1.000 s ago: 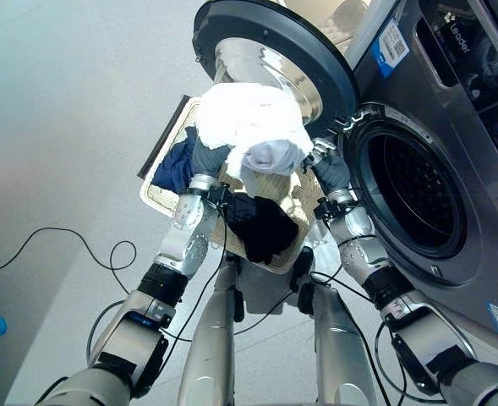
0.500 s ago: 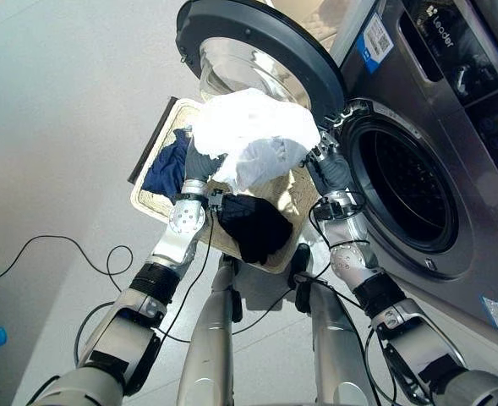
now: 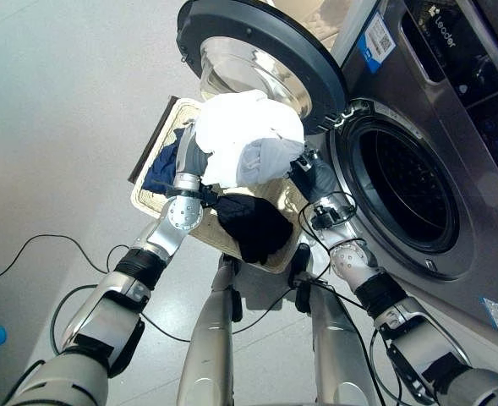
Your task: Put the clothes into the washing machine.
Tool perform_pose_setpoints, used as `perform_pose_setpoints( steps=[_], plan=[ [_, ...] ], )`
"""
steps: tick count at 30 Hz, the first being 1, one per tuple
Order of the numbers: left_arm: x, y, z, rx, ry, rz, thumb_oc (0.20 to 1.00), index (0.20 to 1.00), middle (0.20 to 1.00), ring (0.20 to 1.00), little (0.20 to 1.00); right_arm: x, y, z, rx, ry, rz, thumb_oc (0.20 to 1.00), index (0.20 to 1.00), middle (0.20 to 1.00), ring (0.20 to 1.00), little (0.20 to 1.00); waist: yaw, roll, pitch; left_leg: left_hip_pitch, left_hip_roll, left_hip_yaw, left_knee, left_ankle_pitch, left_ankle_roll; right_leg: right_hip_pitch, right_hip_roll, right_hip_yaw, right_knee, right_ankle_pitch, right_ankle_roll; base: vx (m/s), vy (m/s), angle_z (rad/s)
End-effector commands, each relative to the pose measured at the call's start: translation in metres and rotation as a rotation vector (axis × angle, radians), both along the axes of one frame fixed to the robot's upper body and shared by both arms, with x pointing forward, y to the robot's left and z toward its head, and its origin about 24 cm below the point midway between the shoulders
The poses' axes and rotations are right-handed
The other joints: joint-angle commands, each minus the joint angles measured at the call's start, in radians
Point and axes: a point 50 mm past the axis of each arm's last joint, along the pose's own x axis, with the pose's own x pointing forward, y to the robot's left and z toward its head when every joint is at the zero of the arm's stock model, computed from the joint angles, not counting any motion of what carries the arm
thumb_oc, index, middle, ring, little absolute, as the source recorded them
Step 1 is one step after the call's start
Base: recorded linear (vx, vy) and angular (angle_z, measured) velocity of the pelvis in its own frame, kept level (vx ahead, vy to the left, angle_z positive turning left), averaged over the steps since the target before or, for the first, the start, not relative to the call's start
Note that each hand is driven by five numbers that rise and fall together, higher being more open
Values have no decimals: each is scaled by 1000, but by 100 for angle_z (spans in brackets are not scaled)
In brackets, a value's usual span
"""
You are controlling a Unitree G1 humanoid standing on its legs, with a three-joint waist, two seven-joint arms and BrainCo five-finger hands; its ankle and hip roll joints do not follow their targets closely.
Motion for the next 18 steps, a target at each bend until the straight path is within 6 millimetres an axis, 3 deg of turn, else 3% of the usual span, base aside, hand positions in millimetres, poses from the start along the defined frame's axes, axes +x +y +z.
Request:
perform_pose_setpoints(
  steps=[1,2,3,4,18],
  plan=[
    [-7,-24,33,29,-192,-104,200,200,200,200,200,-9,25,25,33,-130,239,200,200,200,200,200,-5,-7,-19,-7,-57,48,86,-130,-18,29,-2,-37,-131,110,125,0,0,0],
    [-7,-24,34,31,-199,-105,200,200,200,200,200,-9,25,26,32,-130,253,489,489,489,489,489,-5,-7,-19,-13,-56,47,85,-125,-17,25,-1,-38,-134,116,124,0,0,0],
    [-7,-24,35,35,-205,-108,200,200,200,200,200,-9,25,24,27,-125,274,931,931,931,931,931,-4,-7,-19,-13,-56,47,84,-125,-18,24,-1,-38,-133,116,125,0,0,0],
    [-8,-24,35,43,-213,-111,200,200,200,200,200,-9,24,22,24,-126,304,1000,1000,1000,1000,1000,-3,-9,-19,-9,-54,49,83,-128,-20,26,-2,-39,-130,110,127,0,0,0],
    [-5,-19,39,89,-236,-84,200,200,200,200,200,-12,11,42,167,-323,337,1000,1000,1000,1000,1000,-2,-11,-19,-30,-48,43,88,-125,-25,6,1,-44,-122,112,129,0,-7,0]
  ],
)
